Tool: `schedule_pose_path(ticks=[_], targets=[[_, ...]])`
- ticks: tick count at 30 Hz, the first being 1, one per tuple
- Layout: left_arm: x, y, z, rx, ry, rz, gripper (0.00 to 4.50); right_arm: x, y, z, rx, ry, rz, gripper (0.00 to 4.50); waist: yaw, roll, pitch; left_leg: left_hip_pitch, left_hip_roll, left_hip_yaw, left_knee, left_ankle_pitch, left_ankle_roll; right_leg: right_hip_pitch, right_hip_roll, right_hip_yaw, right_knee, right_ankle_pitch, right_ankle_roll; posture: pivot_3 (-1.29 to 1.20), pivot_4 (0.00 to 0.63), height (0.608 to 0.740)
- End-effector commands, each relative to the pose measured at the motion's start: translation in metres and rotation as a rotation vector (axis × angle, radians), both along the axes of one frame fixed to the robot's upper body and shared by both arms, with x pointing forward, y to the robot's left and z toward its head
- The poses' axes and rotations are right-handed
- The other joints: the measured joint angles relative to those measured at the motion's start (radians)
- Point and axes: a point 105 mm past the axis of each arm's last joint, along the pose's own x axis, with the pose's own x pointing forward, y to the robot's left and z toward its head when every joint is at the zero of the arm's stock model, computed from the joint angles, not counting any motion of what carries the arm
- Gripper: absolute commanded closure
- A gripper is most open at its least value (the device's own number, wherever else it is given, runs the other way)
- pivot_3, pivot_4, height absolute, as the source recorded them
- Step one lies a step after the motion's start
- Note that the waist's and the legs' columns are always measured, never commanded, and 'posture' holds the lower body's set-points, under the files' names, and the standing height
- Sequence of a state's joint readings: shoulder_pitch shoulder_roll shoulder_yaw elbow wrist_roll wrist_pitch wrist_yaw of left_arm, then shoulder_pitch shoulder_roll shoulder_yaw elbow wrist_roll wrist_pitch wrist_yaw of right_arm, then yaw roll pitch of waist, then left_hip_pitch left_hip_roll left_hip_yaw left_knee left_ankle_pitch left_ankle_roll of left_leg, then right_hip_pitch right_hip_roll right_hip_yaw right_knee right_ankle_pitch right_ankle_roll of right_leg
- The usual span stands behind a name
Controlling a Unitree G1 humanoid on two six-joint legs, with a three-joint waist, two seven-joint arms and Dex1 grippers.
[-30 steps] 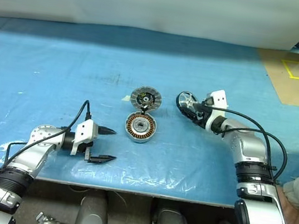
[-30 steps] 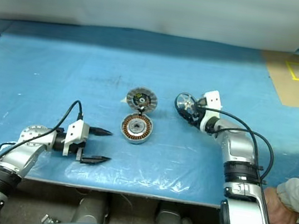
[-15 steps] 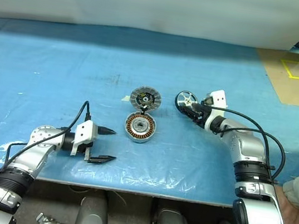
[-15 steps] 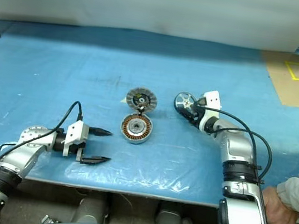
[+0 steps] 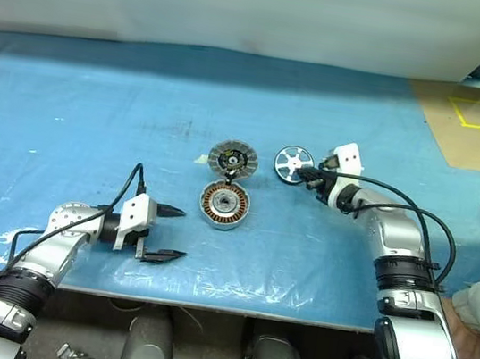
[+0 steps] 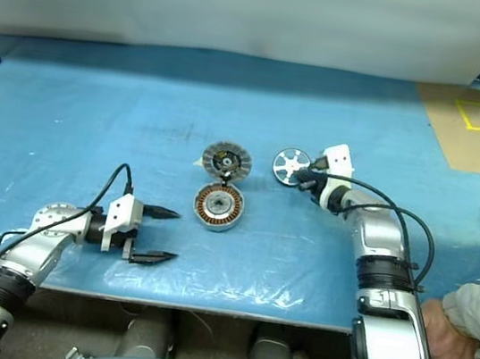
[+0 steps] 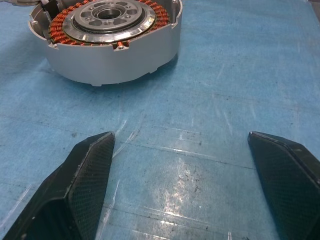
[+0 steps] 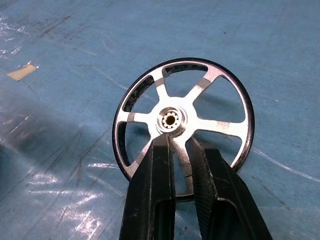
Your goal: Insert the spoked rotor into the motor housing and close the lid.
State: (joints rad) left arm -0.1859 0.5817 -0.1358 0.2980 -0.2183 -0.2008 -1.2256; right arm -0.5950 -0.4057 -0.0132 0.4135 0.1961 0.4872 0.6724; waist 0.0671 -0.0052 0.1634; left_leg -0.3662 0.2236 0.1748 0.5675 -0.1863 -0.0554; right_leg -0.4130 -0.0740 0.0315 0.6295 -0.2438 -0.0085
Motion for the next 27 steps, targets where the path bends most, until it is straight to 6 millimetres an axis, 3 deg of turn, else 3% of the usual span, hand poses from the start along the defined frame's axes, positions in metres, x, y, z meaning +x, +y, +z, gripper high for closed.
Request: schedule_pose_path(ticks=[1,20,23,27], targets=[[-0.006,0.004,-0.015,0.039,0.054,0.010,0.00,-0.006,-0.003,-0.023,-0.072,0.070,-0.010,3.96,0.000,0.000,-0.001,0.002,0.000,0.000,-0.002,0.000,0.000,0.003,0.000,-0.001,-0.003,0.000,0.000,0.00,0.150,0.740],[-0.007,0.005,-0.015,0.042,0.060,0.007,0.00,-0.018,-0.016,-0.027,-0.120,0.066,0.055,3.96,0.004,0.002,-0.003,0.004,0.000,0.001,-0.011,0.000,0.000,0.008,0.000,-0.003,-0.017,0.000,0.000,0.00,0.150,0.740],[-0.007,0.004,-0.015,0.042,0.061,0.007,0.00,-0.018,-0.017,-0.029,-0.132,0.069,0.057,3.31,0.005,0.001,-0.004,0.004,0.000,0.001,-0.012,0.000,0.000,0.008,0.000,-0.003,-0.018,0.000,0.000,0.00,0.150,0.740],[-0.007,0.003,-0.014,0.042,0.058,0.007,0.00,-0.016,-0.016,-0.029,-0.135,0.059,0.046,2.06,0.003,0.002,-0.005,0.005,0.000,0.001,-0.012,0.000,0.000,0.009,0.000,-0.003,-0.018,0.001,0.000,0.00,0.150,0.740]])
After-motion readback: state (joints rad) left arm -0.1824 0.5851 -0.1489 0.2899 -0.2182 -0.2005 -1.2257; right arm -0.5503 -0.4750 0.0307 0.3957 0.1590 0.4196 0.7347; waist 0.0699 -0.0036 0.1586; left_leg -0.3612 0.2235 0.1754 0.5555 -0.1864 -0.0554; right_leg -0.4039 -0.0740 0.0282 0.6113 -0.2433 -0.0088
